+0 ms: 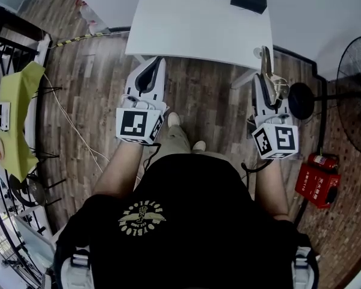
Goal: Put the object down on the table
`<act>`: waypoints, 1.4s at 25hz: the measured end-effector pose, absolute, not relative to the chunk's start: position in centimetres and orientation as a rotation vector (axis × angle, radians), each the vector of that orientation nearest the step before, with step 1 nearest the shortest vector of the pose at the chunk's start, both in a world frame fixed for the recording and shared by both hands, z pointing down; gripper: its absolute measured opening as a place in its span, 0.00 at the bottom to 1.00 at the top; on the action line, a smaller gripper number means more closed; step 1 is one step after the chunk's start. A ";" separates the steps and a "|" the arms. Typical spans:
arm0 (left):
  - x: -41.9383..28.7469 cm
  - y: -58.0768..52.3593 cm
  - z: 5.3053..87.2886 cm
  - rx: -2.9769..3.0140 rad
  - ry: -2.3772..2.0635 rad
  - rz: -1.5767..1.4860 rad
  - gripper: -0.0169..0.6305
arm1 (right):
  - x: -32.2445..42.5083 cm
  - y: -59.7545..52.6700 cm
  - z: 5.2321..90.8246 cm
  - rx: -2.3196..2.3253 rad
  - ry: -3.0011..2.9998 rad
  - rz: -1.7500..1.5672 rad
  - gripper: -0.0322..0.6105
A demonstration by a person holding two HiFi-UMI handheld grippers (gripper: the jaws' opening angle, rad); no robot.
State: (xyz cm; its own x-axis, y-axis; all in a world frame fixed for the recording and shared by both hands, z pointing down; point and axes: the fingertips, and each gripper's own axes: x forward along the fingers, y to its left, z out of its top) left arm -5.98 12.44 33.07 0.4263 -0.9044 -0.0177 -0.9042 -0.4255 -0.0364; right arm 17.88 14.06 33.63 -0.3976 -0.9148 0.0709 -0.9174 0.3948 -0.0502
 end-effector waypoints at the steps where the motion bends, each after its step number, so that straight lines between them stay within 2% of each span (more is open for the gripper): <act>1: -6.1 12.2 33.2 -2.625 1.662 -0.005 0.04 | 17.8 13.7 33.7 1.707 -2.597 0.128 0.15; 35: -11.6 -2.0 33.6 -2.699 1.617 0.012 0.04 | 11.9 1.1 33.5 1.734 -2.551 0.126 0.15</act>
